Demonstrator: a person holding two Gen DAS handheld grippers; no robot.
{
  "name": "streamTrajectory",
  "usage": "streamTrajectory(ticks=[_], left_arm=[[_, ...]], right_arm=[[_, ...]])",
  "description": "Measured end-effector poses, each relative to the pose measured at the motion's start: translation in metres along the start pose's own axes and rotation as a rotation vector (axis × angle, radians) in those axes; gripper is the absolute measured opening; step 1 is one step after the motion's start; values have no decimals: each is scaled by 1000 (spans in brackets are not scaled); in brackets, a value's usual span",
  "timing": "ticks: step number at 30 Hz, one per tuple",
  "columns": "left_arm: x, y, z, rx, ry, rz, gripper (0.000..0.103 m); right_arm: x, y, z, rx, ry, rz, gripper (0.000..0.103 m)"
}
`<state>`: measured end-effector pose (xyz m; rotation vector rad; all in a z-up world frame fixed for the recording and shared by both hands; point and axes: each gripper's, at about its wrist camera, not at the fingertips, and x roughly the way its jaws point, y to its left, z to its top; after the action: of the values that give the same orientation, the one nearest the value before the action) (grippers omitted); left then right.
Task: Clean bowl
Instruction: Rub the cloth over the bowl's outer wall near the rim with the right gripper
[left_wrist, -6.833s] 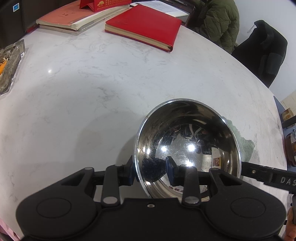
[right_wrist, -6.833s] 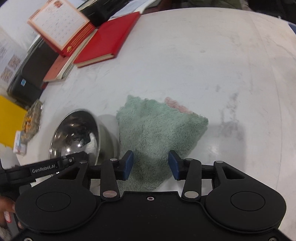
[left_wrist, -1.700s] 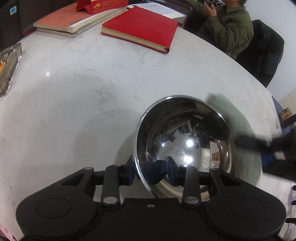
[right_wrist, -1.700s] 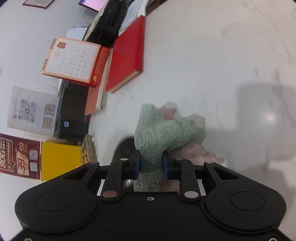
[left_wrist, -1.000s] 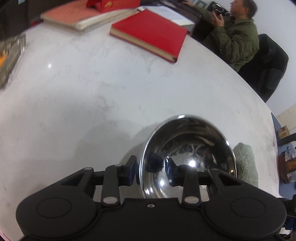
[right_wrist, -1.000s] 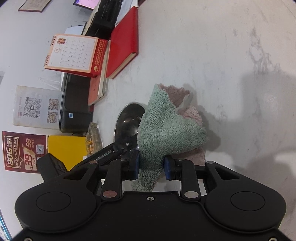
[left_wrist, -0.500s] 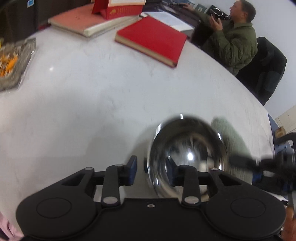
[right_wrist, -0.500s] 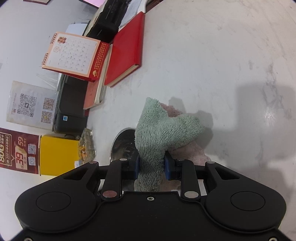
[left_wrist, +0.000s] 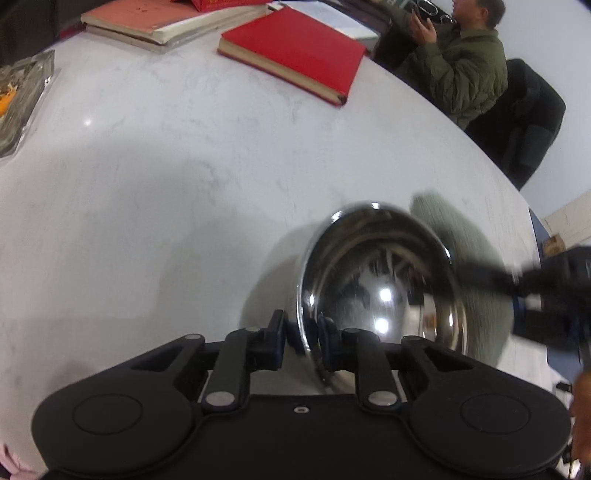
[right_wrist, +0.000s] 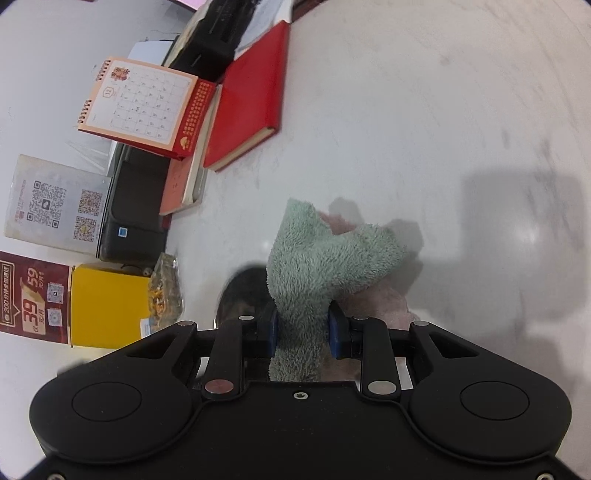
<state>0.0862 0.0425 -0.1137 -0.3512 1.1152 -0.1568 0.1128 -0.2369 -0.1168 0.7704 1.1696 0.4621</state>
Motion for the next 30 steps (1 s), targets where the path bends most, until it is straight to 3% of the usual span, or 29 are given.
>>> streamTrajectory(ticks=[4, 7, 17, 25, 30], left_arm=[[2, 5, 12, -1, -18, 22, 25], [10, 9, 16, -9, -17, -5, 28], [9, 2, 0, -63, -63, 0, 23], [7, 4, -3, -70, -88, -6, 22], [6, 4, -1, -46, -78, -14, 23]], right_arm=[[-2, 4, -1, -24, 4, -6, 26], [-10, 4, -8, -27, -5, -12, 26], [-1, 7, -4, -13, -20, -19, 26], [-5, 0, -47, 39, 40, -22, 26], [-1, 15, -16, -7, -42, -41, 26]])
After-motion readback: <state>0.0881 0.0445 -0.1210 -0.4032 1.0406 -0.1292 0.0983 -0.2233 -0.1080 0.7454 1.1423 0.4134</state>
